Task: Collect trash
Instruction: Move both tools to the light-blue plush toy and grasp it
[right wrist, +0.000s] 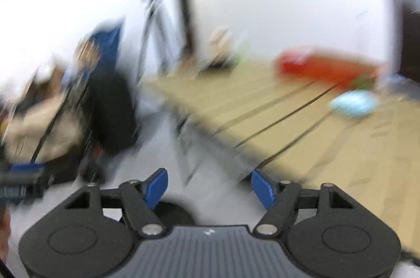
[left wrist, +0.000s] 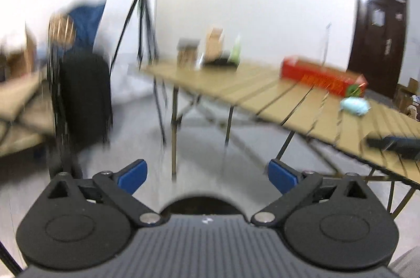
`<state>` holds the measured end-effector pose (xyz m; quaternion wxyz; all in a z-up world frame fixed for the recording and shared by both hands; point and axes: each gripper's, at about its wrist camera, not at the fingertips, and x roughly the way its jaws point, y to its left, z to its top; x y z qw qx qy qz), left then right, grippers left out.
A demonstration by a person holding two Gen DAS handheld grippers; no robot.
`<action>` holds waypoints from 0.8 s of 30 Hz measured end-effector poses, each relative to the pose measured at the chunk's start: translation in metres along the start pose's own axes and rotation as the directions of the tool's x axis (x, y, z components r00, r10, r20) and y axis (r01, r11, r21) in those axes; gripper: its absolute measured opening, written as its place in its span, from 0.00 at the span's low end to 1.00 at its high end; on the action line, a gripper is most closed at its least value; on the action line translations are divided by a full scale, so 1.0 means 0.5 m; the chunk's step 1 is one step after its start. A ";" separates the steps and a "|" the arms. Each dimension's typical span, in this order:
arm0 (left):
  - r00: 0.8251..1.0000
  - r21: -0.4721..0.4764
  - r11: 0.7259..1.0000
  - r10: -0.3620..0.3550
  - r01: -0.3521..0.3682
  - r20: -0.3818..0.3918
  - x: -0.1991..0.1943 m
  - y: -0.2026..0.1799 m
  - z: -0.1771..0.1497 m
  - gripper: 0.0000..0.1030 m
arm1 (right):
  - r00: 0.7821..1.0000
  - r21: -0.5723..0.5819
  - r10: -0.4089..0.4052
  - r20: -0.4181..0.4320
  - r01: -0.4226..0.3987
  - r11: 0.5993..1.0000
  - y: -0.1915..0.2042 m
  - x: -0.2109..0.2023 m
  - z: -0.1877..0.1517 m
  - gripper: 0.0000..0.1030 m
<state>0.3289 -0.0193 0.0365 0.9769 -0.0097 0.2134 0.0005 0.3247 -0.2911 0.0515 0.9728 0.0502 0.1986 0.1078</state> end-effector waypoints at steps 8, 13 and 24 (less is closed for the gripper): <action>0.982 0.142 0.974 -0.183 0.174 0.053 -0.005 -0.171 0.017 1.00 | 0.968 0.141 -0.221 0.119 0.204 0.969 -0.217 -0.151 0.004 0.83; 0.959 0.144 0.953 -0.278 0.268 0.056 0.122 -0.273 0.082 1.00 | 0.981 0.195 -0.174 0.085 0.155 0.969 -0.344 -0.061 0.063 0.82; 0.868 -0.065 0.888 -0.458 0.454 -0.189 0.606 -0.550 0.240 0.67 | 0.986 0.277 -0.108 -0.124 0.139 0.951 -0.549 0.385 0.210 0.62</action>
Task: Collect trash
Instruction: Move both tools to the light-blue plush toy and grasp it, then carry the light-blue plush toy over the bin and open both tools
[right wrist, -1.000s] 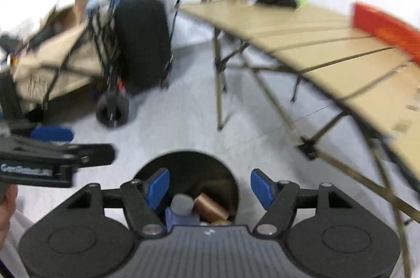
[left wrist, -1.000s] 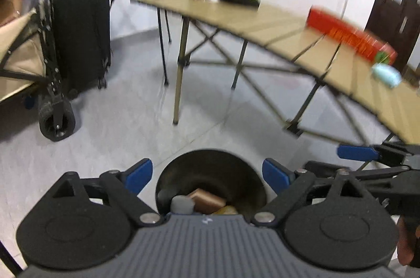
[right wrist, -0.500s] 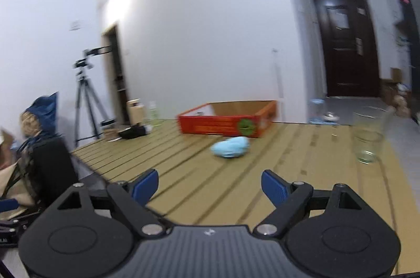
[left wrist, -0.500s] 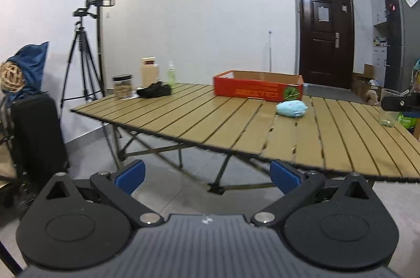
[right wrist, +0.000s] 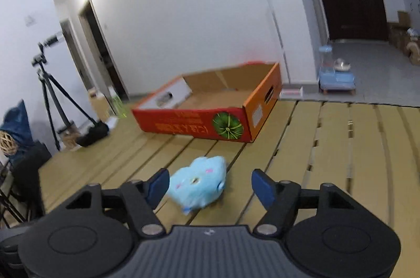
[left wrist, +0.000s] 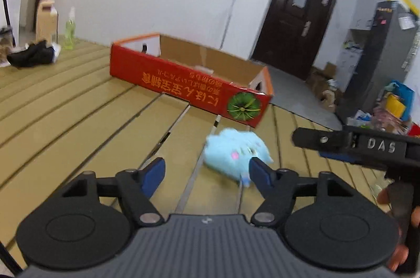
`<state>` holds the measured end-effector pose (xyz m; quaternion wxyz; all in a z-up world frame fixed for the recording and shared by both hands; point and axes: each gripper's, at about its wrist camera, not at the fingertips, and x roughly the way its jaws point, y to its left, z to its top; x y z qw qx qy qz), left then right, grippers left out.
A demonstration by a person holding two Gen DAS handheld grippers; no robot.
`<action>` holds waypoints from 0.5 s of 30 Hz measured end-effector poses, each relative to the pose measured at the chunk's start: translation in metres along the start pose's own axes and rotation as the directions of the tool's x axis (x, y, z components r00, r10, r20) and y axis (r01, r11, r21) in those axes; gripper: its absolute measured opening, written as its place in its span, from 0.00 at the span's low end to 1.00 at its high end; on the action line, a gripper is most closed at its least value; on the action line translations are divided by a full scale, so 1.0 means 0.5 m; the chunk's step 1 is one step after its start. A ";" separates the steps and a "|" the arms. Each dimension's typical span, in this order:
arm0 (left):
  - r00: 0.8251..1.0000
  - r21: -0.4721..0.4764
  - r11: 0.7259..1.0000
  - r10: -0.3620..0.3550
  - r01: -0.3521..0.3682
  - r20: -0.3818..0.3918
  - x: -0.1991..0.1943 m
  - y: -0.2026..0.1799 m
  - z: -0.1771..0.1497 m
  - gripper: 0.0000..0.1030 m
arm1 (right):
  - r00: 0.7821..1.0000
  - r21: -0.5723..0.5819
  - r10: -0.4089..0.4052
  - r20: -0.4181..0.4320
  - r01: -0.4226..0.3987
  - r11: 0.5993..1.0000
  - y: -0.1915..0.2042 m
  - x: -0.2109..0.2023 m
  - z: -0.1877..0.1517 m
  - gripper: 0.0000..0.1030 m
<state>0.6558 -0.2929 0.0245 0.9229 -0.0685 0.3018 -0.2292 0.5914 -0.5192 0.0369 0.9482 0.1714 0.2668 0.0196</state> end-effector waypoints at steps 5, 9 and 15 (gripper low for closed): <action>0.994 -0.085 0.996 -0.025 0.016 -0.111 0.101 0.010 0.025 0.49 | 0.995 0.093 0.055 -0.088 -0.047 0.995 -0.036 0.126 0.019 0.50; 0.980 -0.198 0.973 -0.146 0.118 -0.132 0.118 0.038 0.015 0.40 | 0.989 0.141 0.086 -0.122 -0.069 0.988 -0.047 0.158 -0.006 0.31; 0.976 -0.249 0.955 -0.192 0.162 -0.103 0.132 0.037 0.012 0.32 | 0.992 0.159 0.074 -0.103 -0.057 0.986 -0.043 0.153 -0.017 0.25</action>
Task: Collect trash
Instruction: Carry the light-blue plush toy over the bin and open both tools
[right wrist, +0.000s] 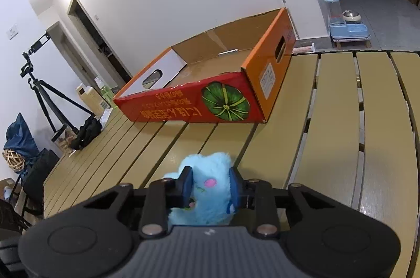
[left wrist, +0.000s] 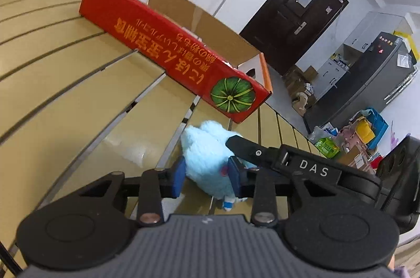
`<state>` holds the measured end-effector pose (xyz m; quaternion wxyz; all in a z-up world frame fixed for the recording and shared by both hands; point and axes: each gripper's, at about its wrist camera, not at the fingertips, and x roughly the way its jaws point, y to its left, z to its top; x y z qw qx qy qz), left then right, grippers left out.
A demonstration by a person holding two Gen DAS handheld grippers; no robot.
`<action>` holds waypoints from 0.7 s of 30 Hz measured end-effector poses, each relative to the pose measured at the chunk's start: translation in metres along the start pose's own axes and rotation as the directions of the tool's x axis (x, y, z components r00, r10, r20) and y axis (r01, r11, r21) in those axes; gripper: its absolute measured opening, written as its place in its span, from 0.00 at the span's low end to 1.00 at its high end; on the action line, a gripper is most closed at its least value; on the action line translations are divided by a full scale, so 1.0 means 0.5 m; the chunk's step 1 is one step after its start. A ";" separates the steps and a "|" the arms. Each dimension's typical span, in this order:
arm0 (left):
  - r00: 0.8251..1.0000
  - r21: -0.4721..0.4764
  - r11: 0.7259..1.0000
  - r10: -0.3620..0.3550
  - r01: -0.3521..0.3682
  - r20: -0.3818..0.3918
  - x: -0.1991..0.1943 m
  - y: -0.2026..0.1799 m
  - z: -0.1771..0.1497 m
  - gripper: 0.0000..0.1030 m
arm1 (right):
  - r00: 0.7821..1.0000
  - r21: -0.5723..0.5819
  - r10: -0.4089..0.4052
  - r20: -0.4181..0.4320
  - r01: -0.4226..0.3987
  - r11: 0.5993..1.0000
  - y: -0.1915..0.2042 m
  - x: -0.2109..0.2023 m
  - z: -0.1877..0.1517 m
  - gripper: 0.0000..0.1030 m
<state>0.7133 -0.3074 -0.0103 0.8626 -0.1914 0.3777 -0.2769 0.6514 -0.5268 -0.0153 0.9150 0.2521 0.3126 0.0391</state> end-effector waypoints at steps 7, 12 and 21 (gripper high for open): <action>0.999 0.010 1.000 -0.029 0.028 0.046 -0.090 -0.011 -0.008 0.27 | 0.998 0.023 0.028 0.054 -0.029 0.999 0.034 -0.089 -0.030 0.22; 0.993 0.029 0.998 -0.050 0.047 0.111 -0.248 0.004 -0.042 0.26 | 0.990 -0.034 0.091 0.111 -0.087 0.996 0.138 -0.180 -0.089 0.21; 0.973 -0.010 0.996 0.090 -0.090 0.211 -0.620 0.155 -0.170 0.24 | 0.962 -0.169 0.272 -0.021 -0.271 0.948 0.431 -0.243 -0.289 0.21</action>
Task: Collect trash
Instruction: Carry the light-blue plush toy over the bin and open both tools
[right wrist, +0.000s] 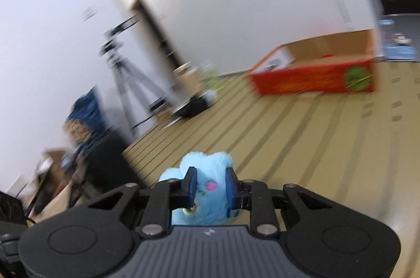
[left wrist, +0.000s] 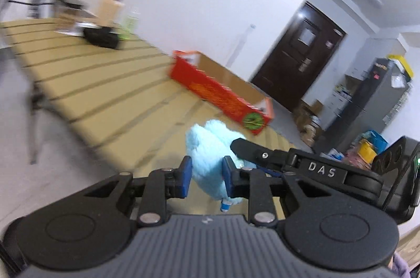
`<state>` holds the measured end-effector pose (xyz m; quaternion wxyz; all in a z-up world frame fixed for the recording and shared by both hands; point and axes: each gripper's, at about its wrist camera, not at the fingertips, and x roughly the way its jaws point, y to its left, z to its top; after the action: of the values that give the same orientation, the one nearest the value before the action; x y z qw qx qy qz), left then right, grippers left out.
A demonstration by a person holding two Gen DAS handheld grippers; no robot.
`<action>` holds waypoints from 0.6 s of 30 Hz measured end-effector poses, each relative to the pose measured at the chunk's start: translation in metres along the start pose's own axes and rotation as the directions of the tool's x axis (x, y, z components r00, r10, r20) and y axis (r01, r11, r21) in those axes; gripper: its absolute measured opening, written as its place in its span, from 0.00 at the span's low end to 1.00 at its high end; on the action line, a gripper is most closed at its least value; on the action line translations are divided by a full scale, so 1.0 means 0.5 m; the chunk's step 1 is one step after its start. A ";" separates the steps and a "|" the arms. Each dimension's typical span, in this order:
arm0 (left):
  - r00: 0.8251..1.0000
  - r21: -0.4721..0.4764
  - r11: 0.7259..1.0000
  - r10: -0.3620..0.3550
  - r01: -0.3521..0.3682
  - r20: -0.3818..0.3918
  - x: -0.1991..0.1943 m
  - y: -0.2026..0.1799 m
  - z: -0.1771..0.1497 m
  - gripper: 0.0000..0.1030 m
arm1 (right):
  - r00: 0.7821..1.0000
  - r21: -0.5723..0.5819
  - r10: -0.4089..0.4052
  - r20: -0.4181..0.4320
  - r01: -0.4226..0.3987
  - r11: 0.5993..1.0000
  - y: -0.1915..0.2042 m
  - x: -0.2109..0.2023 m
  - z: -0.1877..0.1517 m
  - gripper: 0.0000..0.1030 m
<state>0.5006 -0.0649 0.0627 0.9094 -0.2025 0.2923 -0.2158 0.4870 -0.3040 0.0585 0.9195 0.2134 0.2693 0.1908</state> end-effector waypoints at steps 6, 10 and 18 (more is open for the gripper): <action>0.987 -0.128 0.979 0.159 -0.160 -0.013 -0.154 0.177 -0.085 0.24 | 0.982 -0.052 0.072 -0.174 -0.083 0.995 0.158 0.116 -0.150 0.21; 0.970 -0.187 0.954 0.215 -0.234 -0.116 -0.153 0.276 -0.132 0.24 | 0.947 -0.053 0.047 -0.317 -0.067 0.996 0.177 0.202 -0.232 0.19; 0.918 -0.080 0.954 0.254 -0.290 -0.306 -0.033 0.348 -0.161 0.20 | 0.891 -0.077 -0.020 -0.453 -0.017 0.997 0.156 0.309 -0.294 0.02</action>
<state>0.4861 0.0677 -0.0762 0.8630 -0.1817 0.4615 -0.0960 0.5045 -0.1241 -0.0790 0.8393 0.1263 0.4686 0.2451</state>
